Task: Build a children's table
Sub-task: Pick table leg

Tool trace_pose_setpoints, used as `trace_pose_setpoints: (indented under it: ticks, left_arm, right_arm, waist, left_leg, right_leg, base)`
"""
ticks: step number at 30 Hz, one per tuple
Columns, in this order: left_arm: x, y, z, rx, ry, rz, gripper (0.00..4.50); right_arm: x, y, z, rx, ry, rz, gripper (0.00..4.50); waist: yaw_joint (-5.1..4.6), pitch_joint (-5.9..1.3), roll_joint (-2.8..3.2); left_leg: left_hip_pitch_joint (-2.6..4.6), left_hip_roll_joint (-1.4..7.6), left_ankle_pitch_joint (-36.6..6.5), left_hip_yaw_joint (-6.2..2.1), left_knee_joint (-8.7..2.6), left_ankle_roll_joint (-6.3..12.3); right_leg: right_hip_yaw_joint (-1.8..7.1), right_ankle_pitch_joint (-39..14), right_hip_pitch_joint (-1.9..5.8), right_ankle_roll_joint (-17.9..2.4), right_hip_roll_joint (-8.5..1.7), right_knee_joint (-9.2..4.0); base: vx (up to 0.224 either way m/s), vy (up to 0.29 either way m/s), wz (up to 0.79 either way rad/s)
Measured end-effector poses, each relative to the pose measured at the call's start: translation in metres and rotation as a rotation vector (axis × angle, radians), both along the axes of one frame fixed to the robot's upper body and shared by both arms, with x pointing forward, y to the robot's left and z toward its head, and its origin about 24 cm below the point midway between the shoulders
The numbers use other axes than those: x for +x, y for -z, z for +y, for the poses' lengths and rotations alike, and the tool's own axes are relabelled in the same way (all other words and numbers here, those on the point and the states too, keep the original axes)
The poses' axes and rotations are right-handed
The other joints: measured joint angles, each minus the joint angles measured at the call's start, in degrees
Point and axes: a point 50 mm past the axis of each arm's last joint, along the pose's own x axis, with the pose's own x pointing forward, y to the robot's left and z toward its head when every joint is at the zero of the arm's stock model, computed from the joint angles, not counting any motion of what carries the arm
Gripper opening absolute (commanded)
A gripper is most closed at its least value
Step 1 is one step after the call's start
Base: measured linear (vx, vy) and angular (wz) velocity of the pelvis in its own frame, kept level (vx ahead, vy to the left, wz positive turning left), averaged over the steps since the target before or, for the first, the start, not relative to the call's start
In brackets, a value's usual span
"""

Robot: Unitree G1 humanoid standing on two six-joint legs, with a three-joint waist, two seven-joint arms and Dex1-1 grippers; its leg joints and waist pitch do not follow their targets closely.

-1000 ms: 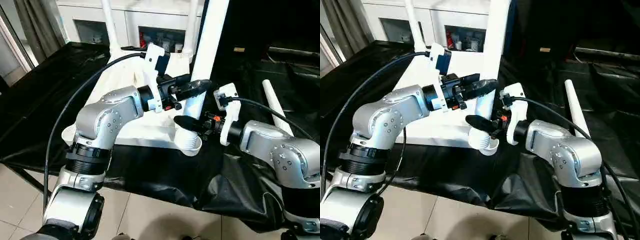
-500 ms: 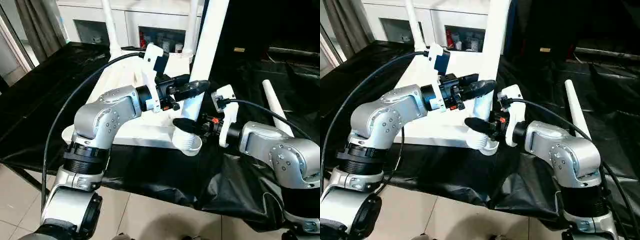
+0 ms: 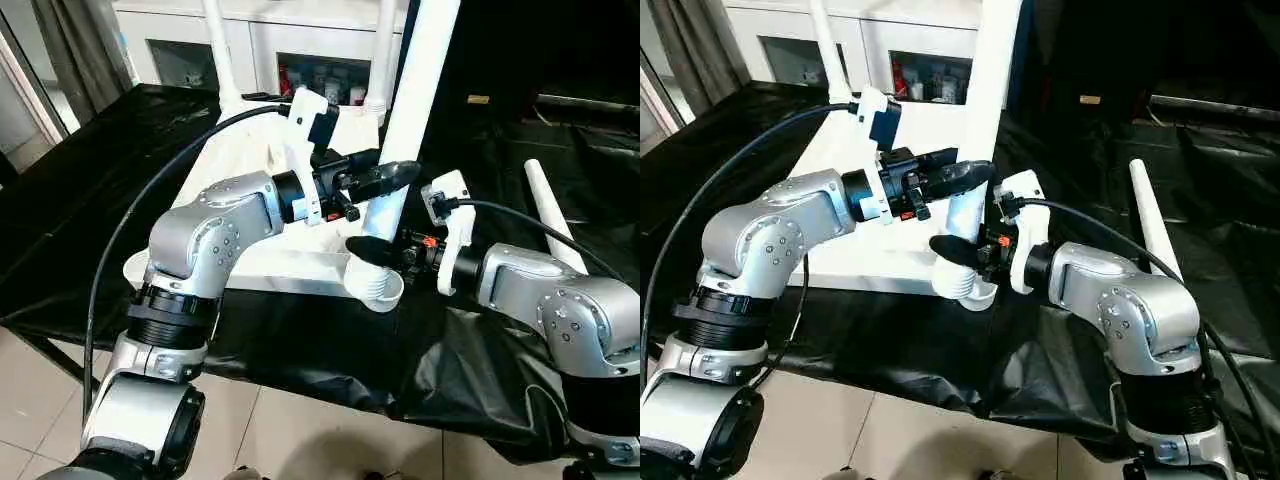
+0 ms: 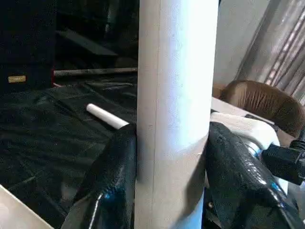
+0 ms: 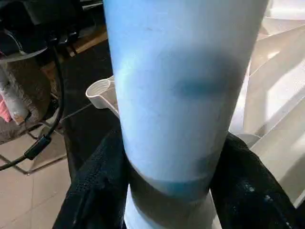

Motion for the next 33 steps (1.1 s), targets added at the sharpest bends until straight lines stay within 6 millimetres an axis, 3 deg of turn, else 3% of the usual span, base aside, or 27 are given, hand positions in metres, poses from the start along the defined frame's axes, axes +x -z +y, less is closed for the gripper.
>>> trace_pose_setpoints:
  ticks: [1,2,8,14,18,20,24,27,33]
  left_arm:
    - [0.000,0.000,0.000,0.000,-0.001,0.000,1.85]
    - [0.000,0.000,0.000,-0.001,-0.001,0.004,2.41]
    - [0.000,-0.007,0.003,-0.097,-0.003,0.052,2.97]
    - [0.016,-0.032,0.017,-0.296,-0.243,-0.079,3.01]
    - [0.025,-0.036,0.040,-0.340,-0.328,-0.097,3.01]
    - [0.026,-0.025,0.047,-0.231,-0.327,-0.129,3.01]
    - [0.025,0.029,0.051,0.144,-0.249,-0.154,3.01]
    - [0.017,0.066,0.048,0.405,-0.110,-0.162,3.01]
    - [0.011,0.105,0.051,0.643,0.056,-0.161,3.01]
  right_arm:
    - [0.000,0.000,0.000,0.001,0.000,0.001,1.91]
    - [0.000,0.000,0.000,0.002,0.000,0.001,1.91]
    - [0.002,0.000,-0.001,0.009,0.008,-0.013,1.91]
    - [0.012,-0.006,0.000,0.070,0.112,-0.102,1.90]
    - [0.026,-0.009,-0.014,0.061,0.295,-0.165,1.89]
    - [0.029,-0.007,-0.021,0.013,0.358,-0.187,1.89]
    - [0.028,0.001,-0.030,-0.110,0.393,-0.264,1.89]
    - [0.024,0.010,-0.029,-0.109,0.375,-0.242,1.89]
    - [0.023,0.012,-0.028,-0.106,0.369,-0.243,1.89]
  waist:
    - [0.00,0.00,0.00]
    - [0.00,0.00,0.00]
    - [0.01,0.01,-0.14]
    - [-0.04,0.01,-0.24]
    - [-0.08,0.00,-0.26]
    - [-0.11,-0.01,-0.25]
    - [-0.13,0.00,-0.26]
    - [-0.16,0.00,-0.26]
    - [-0.28,-0.01,-0.24]
  left_leg:
    - [0.00,0.00,0.0,0.00,0.00,0.00]
    - [0.00,0.00,0.0,0.00,0.00,0.00]
    - [0.00,0.00,0.0,0.00,0.02,0.00]
    - [-0.03,0.00,0.0,0.00,0.07,0.00]
    - [-0.01,0.00,0.0,-0.01,0.06,0.00]
    - [-0.02,-0.01,0.0,-0.01,0.05,0.00]
    - [-0.03,-0.01,0.0,-0.01,0.05,0.01]
    - [0.00,0.00,0.0,-0.01,0.04,0.00]
    - [0.23,0.00,-0.1,0.00,0.04,-0.22]
  right_leg:
    - [0.00,0.0,0.00,0.0,0.00,0.00]
    - [0.00,0.0,0.00,0.0,0.00,0.00]
    - [0.00,0.0,-0.01,0.0,0.00,0.03]
    - [0.00,0.0,-0.01,0.0,0.00,0.03]
    - [0.00,0.0,-0.01,0.0,0.00,0.03]
    - [0.01,0.0,-0.05,0.0,0.00,0.04]
    - [0.04,0.0,-0.14,0.1,0.00,0.02]
    - [0.05,0.0,-0.16,0.1,0.00,0.04]
    - [0.14,0.0,-0.06,0.0,-0.01,0.16]
  base:
    - [0.000,0.000,0.00]
    - [0.000,0.000,0.00]
    - [0.000,0.000,0.00]
    - [0.000,0.000,0.00]
    - [0.000,0.000,0.00]
    - [0.000,0.000,0.00]
    - [0.000,0.000,0.00]
    - [0.000,0.000,0.00]
    - [0.000,0.000,0.00]
